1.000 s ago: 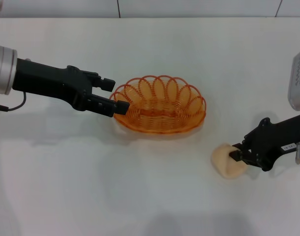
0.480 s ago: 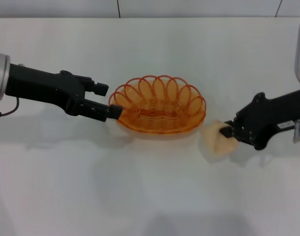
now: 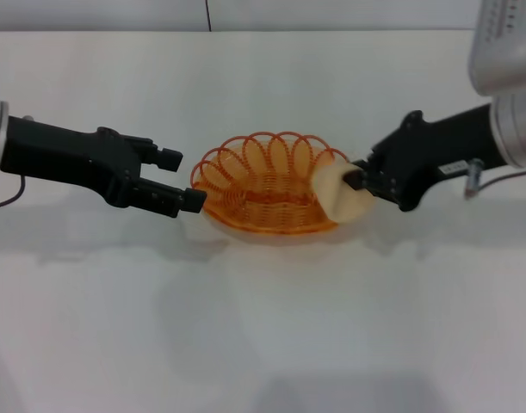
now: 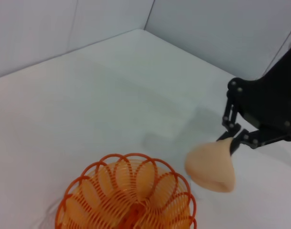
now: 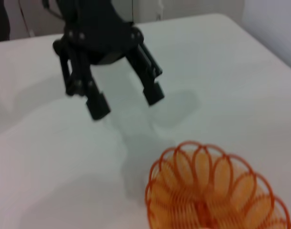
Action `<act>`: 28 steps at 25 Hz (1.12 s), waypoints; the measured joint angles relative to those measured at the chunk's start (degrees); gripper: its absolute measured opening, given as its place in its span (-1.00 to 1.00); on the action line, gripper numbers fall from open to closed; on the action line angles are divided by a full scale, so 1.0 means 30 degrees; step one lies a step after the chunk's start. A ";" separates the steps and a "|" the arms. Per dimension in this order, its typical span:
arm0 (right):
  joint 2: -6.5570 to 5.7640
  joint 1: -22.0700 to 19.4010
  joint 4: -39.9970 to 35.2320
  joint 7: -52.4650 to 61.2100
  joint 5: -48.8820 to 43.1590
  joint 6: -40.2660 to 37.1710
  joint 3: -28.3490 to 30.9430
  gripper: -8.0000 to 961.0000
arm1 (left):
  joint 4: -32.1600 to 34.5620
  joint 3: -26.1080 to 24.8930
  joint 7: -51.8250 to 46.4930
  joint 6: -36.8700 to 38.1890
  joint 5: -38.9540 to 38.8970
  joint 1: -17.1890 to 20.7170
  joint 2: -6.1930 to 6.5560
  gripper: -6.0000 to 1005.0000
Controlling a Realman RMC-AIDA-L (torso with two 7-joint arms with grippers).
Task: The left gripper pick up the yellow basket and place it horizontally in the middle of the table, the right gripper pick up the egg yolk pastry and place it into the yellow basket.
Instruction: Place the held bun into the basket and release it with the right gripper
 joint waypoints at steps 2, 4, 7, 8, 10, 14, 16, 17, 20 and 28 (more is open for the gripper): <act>0.0003 0.0352 0.0423 0.0001 0.0064 0.0626 -0.0336 -0.91 | 0.0005 -0.0012 0.0034 0.0003 0.0000 0.0019 0.0036 0.77; 0.0004 0.0750 0.0942 0.0001 0.0108 0.1564 -0.0861 -0.91 | 0.0008 -0.0008 0.0093 0.0018 0.0001 0.0020 0.0046 0.77; 0.0005 0.1293 0.1836 0.0001 0.0171 0.2894 -0.1568 -0.91 | 0.0009 0.0022 0.0123 0.0029 0.0000 0.0018 0.0046 0.77; 0.0004 0.1474 0.2111 0.0001 0.0175 0.3167 -0.1705 -0.91 | 0.0008 0.0022 0.0124 0.0029 0.0000 0.0018 0.0047 0.77; 0.0006 0.1880 0.2734 0.0002 0.0207 0.3800 -0.1959 -0.91 | 0.0009 0.0002 0.0127 0.0029 -0.0009 0.0004 0.0047 0.77; 0.0027 0.2389 0.3593 0.0000 0.0251 0.4675 -0.2426 -0.91 | 0.0009 0.0009 0.0127 -0.0026 -0.0049 -0.0060 0.0046 0.77; 0.0034 0.2454 0.3727 0.0000 0.0251 0.4860 -0.2531 -0.91 | 0.0009 0.0025 0.0127 -0.0074 -0.0065 -0.0066 0.0033 0.77; 0.0052 0.2617 0.4059 -0.0015 0.0252 0.5363 -0.2844 -0.91 | 0.0009 0.0026 0.0127 -0.0088 -0.0068 -0.0067 0.0021 0.77; 0.0056 0.2744 0.4322 -0.0060 0.0287 0.5685 -0.3098 -0.92 | 0.0008 0.0008 0.0127 -0.0109 -0.0070 -0.0083 -0.0004 0.77; 0.0040 0.2834 0.4496 -0.0149 0.0697 0.5691 -0.3240 -0.92 | 0.0009 -0.0038 0.0127 -0.0122 -0.0150 -0.0065 -0.0043 0.77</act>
